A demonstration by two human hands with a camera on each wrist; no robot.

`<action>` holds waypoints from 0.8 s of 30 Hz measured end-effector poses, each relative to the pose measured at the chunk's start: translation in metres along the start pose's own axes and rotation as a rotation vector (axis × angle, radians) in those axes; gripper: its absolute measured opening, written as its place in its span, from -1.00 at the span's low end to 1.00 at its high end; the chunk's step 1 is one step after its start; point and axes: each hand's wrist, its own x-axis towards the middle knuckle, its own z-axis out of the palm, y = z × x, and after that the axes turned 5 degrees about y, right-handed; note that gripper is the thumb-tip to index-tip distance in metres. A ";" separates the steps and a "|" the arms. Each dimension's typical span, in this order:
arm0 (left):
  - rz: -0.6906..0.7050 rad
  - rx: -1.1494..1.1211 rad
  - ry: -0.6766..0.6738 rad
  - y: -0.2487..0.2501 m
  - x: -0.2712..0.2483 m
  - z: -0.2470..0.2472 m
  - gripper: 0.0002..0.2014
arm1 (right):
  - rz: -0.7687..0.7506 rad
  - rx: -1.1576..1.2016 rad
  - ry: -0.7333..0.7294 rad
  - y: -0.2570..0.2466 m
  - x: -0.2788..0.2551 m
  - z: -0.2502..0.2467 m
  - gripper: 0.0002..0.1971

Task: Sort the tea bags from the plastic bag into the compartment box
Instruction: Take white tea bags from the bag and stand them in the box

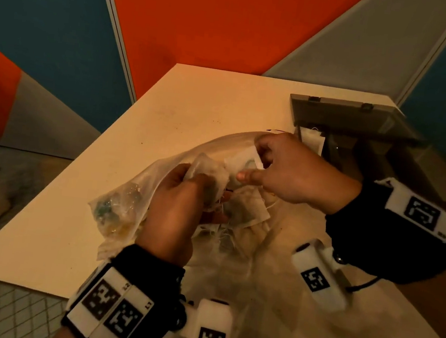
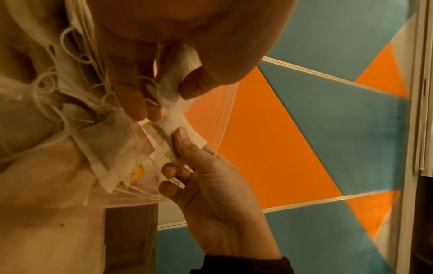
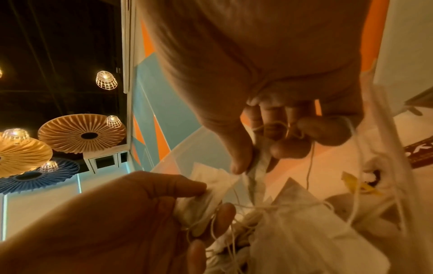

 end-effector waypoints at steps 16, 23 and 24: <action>0.024 0.114 0.086 -0.006 0.004 0.000 -0.85 | 0.016 0.159 -0.311 -0.011 -0.037 -0.018 -0.92; -0.016 0.101 -0.032 0.000 -0.005 0.004 -0.81 | 0.105 0.214 -0.188 -0.001 -0.028 -0.005 -0.91; -0.022 0.096 -0.058 0.001 -0.007 0.003 -0.79 | 0.113 0.240 -0.171 0.000 -0.028 -0.005 -0.91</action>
